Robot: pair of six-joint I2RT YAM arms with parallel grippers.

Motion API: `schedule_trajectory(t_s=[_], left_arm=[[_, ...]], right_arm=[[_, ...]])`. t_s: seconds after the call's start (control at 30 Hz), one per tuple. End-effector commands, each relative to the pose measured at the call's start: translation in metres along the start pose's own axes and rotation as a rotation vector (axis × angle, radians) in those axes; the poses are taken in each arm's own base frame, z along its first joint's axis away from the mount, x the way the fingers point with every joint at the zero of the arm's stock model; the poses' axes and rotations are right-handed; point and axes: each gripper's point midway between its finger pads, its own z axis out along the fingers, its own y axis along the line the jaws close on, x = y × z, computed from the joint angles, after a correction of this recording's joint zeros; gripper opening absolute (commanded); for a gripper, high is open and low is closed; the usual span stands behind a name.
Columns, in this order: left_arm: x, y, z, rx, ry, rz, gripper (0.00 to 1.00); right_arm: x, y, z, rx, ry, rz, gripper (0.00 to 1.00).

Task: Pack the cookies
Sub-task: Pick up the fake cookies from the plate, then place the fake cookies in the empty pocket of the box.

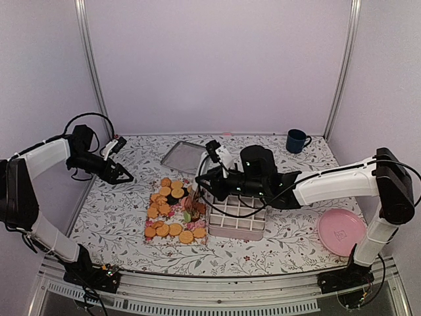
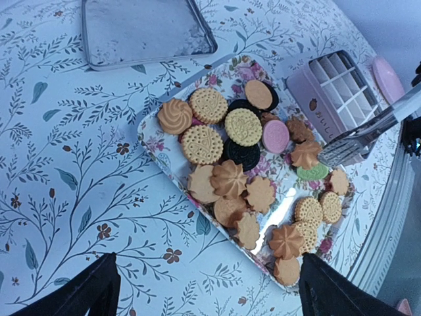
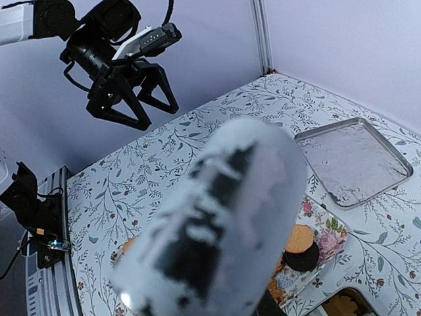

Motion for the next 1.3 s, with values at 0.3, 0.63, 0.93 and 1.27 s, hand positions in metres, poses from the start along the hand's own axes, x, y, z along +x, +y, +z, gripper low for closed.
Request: schedule_trajectory(t_s=[0.3, 0.63, 0.93, 1.27], left_arm=[[-0.001, -0.001, 0.000, 0.013, -0.011, 0.008, 0.95], [-0.004, 0.000, 0.002, 0.029, -0.008, 0.006, 0.94], [-0.004, -0.001, 0.004, 0.041, -0.008, -0.007, 0.94], [-0.004, 0.000, 0.003, 0.037, -0.006, -0.006, 0.94]], right_arm=[[-0.090, -0.019, -0.067, 0.114, -0.167, -0.077, 0.00], [-0.064, -0.087, -0.150, 0.348, -0.127, -0.045, 0.00], [-0.046, -0.106, -0.159, 0.399, -0.074, -0.049, 0.00], [-0.027, -0.118, -0.147, 0.406, -0.015, -0.051, 0.00]])
